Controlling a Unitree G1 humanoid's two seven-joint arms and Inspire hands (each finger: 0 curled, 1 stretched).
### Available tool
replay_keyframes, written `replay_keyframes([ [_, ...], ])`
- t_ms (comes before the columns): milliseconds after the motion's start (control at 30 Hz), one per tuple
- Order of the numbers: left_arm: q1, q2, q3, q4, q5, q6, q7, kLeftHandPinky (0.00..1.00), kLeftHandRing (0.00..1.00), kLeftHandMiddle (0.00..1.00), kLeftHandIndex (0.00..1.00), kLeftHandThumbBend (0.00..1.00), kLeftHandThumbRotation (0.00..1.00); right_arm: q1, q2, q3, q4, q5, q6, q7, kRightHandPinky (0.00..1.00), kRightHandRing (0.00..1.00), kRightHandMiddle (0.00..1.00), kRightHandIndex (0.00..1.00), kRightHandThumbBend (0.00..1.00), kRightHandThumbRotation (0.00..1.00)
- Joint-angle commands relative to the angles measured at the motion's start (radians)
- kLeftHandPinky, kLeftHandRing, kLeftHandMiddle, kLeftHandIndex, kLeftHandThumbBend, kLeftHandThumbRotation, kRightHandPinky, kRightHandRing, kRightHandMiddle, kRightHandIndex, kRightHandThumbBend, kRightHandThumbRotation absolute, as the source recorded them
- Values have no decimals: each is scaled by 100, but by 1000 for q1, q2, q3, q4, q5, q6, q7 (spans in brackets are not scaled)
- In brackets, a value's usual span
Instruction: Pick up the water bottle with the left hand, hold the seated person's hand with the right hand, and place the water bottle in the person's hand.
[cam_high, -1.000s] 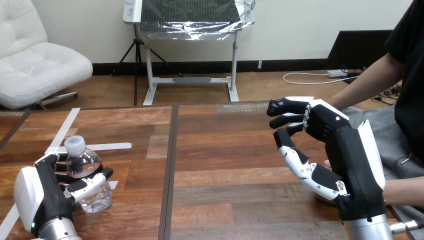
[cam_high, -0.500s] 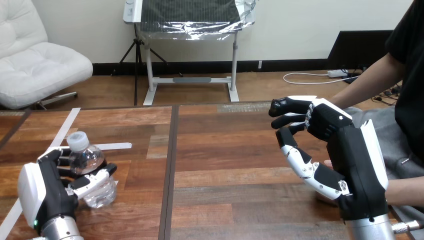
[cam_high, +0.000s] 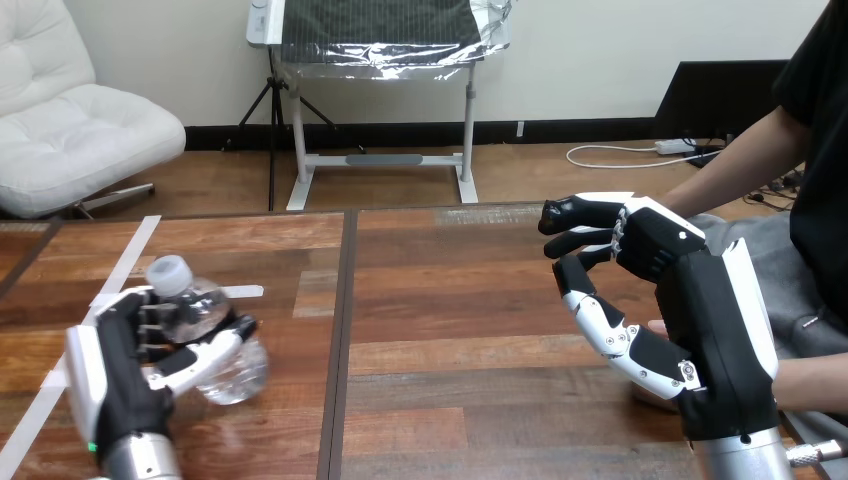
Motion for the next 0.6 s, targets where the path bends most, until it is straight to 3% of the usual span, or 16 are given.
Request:
replay_keyframes([
  [0,-37,-24,-24,-110,-18,-72,-20,37,41,46,50,67,0,-69,-3,-5,-14,11,-6,-2,45,58,64,63,36,9],
  [367,-26,-63,-42,-181,-20,-87,-44,36,40,45,49,67,0,-69,-5,-2,-14,20,2,0,46,59,65,64,37,9],
  [467,-12,-93,-66,-238,-66,-111,-99,36,40,45,49,66,0,-68,-4,-3,-17,19,5,-3,46,59,65,64,37,8],
  [567,-6,-104,-74,-259,-80,-119,-118,37,41,45,49,65,0,-66,-5,-5,-19,13,7,-6,46,59,65,64,37,8],
])
